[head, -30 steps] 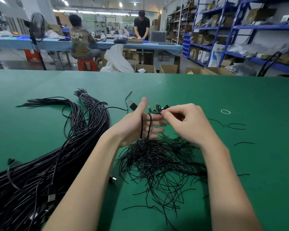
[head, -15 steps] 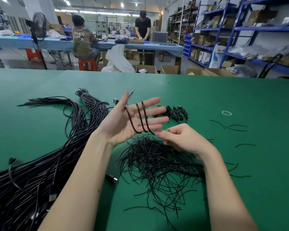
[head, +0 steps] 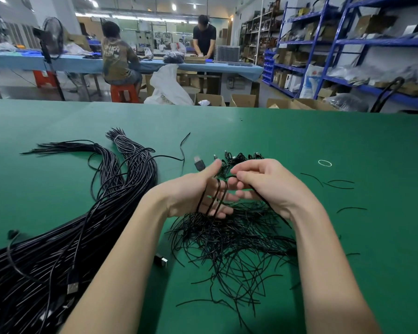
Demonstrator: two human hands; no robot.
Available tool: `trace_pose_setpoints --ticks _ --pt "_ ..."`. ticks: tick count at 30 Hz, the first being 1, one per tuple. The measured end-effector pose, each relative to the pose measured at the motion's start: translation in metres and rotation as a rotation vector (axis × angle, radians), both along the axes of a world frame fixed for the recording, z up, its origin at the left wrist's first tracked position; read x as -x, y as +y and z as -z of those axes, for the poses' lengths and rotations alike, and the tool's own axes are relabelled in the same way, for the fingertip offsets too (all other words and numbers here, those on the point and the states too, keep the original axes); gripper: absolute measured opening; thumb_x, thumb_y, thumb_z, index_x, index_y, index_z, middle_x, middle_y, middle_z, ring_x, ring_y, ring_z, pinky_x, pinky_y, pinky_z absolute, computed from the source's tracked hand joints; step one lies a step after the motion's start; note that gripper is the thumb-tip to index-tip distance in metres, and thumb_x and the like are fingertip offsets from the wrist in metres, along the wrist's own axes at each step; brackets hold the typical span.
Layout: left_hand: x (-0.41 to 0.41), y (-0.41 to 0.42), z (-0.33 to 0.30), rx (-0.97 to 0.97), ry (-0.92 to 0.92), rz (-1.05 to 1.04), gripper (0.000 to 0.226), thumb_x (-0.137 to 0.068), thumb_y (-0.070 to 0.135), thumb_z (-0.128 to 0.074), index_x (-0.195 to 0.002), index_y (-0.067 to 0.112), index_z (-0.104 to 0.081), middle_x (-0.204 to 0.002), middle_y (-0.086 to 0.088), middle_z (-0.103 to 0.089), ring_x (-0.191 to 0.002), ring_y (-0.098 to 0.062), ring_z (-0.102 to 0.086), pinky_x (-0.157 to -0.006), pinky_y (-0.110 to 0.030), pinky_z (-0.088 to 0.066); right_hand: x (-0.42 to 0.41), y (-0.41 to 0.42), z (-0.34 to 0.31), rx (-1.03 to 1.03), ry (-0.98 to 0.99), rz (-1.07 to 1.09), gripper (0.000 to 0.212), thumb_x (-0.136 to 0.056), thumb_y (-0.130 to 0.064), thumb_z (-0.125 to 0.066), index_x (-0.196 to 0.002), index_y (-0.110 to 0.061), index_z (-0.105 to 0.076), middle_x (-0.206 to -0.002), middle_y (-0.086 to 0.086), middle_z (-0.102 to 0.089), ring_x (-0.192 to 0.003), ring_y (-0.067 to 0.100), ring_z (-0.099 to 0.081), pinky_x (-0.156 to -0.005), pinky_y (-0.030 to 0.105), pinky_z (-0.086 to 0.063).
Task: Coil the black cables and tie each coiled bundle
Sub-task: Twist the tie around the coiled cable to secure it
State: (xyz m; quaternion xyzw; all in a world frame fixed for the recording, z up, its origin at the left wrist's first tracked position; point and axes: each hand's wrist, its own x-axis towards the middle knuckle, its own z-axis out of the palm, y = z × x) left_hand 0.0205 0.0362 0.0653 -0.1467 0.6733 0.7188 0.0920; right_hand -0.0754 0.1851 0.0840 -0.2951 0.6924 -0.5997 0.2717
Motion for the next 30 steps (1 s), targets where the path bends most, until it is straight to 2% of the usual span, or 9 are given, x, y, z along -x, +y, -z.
trace_pose_setpoints --ticks 4,6,9,12,18,23,26,28,30 --pt "0.0 -0.007 -0.004 -0.185 0.144 -0.168 0.078 -0.1 0.064 -0.014 -0.135 0.008 -0.056 -0.116 -0.009 -0.071 -0.093 -0.025 -0.073 -0.088 -0.037 -0.06 -0.001 0.001 0.002 0.094 -0.167 -0.044 0.012 -0.1 0.007 -0.053 -0.101 0.0 -0.063 -0.088 0.015 -0.075 -0.065 0.014 -0.071 -0.06 0.029 -0.061" --pt "-0.001 -0.01 -0.005 -0.226 0.184 -0.196 0.076 -0.1 0.064 -0.014 -0.134 0.012 -0.058 -0.119 -0.011 -0.071 -0.091 -0.025 -0.073 -0.091 -0.039 -0.058 0.0 0.003 0.004 0.069 -0.16 -0.074 0.006 -0.099 0.003 -0.06 -0.103 0.0 -0.063 -0.086 0.013 -0.077 -0.068 0.016 -0.073 -0.062 0.029 -0.062" --pt "-0.003 -0.012 -0.007 -0.257 0.216 -0.169 0.074 -0.1 0.064 -0.013 -0.135 0.014 -0.057 -0.13 -0.013 -0.067 -0.096 -0.025 -0.073 -0.095 -0.04 -0.056 0.003 0.007 0.007 0.016 -0.121 -0.117 0.009 -0.095 -0.002 -0.067 -0.104 -0.001 -0.066 -0.088 0.012 -0.079 -0.077 0.018 -0.076 -0.066 0.031 -0.062" --pt "-0.004 -0.012 -0.009 -0.272 0.22 -0.148 0.074 -0.101 0.063 -0.013 -0.136 0.014 -0.055 -0.132 -0.013 -0.065 -0.1 -0.028 -0.071 -0.097 -0.04 -0.054 0.005 0.011 0.008 -0.014 -0.11 -0.131 0.011 -0.092 -0.006 -0.072 -0.103 -0.004 -0.069 -0.089 0.014 -0.079 -0.079 0.021 -0.077 -0.065 0.03 -0.062" --pt "-0.004 -0.005 -0.009 -0.257 0.189 -0.093 0.071 -0.101 0.061 -0.016 -0.13 0.014 -0.06 -0.109 -0.009 -0.073 -0.083 -0.024 -0.073 -0.078 -0.034 -0.061 -0.002 0.006 0.007 0.041 -0.082 -0.01 0.008 -0.088 -0.012 -0.078 -0.093 -0.009 -0.073 -0.081 0.009 -0.079 -0.073 0.022 -0.078 -0.058 0.023 -0.059" --pt "-0.004 -0.005 -0.01 -0.269 0.204 -0.084 0.066 -0.103 0.059 -0.018 -0.131 0.017 -0.059 -0.109 -0.005 -0.073 -0.083 -0.023 -0.071 -0.08 -0.033 -0.061 -0.006 0.0 0.006 0.018 0.063 0.059 0.012 -0.088 -0.019 -0.08 -0.093 -0.011 -0.072 -0.073 0.005 -0.078 -0.066 0.018 -0.077 -0.056 0.021 -0.057" --pt "-0.004 -0.004 -0.009 -0.259 0.222 -0.066 0.059 -0.104 0.055 -0.019 -0.133 0.02 -0.057 -0.109 -0.001 -0.074 -0.086 -0.024 -0.073 -0.089 -0.035 -0.059 -0.008 -0.004 0.007 0.027 0.206 0.114 0.009 -0.087 -0.018 -0.081 -0.088 -0.014 -0.073 -0.071 0.003 -0.077 -0.063 0.019 -0.076 -0.056 0.025 -0.058" --pt "-0.003 -0.003 -0.008 -0.257 0.235 -0.053 0.055 -0.105 0.052 -0.023 -0.135 0.02 -0.056 -0.116 -0.002 -0.073 -0.09 -0.025 -0.073 -0.096 -0.038 -0.055 -0.009 -0.006 0.009 0.03 0.315 0.143 0.008 -0.086 -0.015 -0.081 -0.084 -0.016 -0.074 -0.067 0.001 -0.075 -0.059 0.019 -0.075 -0.054 0.026 -0.058" --pt "-0.003 -0.002 -0.007 -0.253 0.253 -0.057 0.048 -0.106 0.045 -0.03 -0.135 0.018 -0.057 -0.124 -0.007 -0.07 -0.09 -0.025 -0.073 -0.095 -0.039 -0.056 -0.01 -0.007 0.01 0.035 0.386 0.153 0.01 -0.085 -0.014 -0.081 -0.082 -0.018 -0.073 -0.068 -0.001 -0.074 -0.057 0.017 -0.074 -0.053 0.025 -0.058"
